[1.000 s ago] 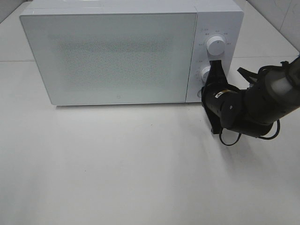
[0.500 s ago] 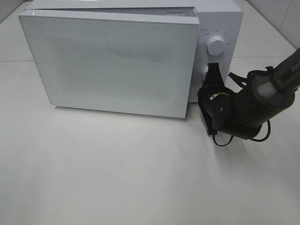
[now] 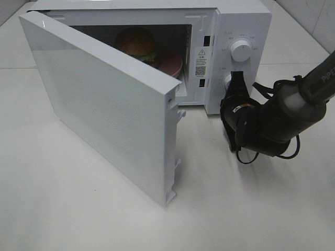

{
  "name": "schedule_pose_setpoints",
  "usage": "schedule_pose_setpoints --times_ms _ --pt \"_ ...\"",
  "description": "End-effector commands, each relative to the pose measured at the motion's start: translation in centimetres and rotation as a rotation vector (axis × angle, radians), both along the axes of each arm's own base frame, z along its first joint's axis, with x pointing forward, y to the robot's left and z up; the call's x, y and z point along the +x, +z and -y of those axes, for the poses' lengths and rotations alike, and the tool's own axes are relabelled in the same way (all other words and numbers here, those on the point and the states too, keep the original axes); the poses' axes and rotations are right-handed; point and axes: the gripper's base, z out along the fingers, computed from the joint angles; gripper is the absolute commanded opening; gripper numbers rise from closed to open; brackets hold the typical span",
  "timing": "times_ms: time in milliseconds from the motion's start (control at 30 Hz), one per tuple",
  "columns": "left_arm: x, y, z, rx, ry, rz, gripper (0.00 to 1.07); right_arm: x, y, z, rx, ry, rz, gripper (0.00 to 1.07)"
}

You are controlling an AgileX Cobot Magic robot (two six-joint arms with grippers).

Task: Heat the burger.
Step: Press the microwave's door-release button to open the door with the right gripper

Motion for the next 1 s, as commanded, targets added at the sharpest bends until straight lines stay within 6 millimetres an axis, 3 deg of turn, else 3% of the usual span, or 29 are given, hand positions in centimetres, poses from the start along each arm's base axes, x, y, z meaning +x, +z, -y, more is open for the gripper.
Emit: schedule_pose_setpoints --times_ms 33,533,800,1000 --pt "-0.3 0.0 0.0 -0.004 -0.003 0.025 1.01 2.9 4.8 0.4 -0.007 -0.031 0.357 0.0" --pt "-0.3 0.0 0.0 -0.003 -0.003 0.025 1.01 1.3 3.9 0.5 -0.011 0.033 0.178 0.0" --pt "-0.3 0.0 0.0 -0.003 -0.003 0.025 1.01 -0.7 3.3 0.3 -0.055 0.148 -0.083 0.0" --pt "-0.3 0.0 0.0 -0.003 -0.003 0.025 1.01 -1.4 3.6 0.0 -0.106 0.225 -0.175 0.0"
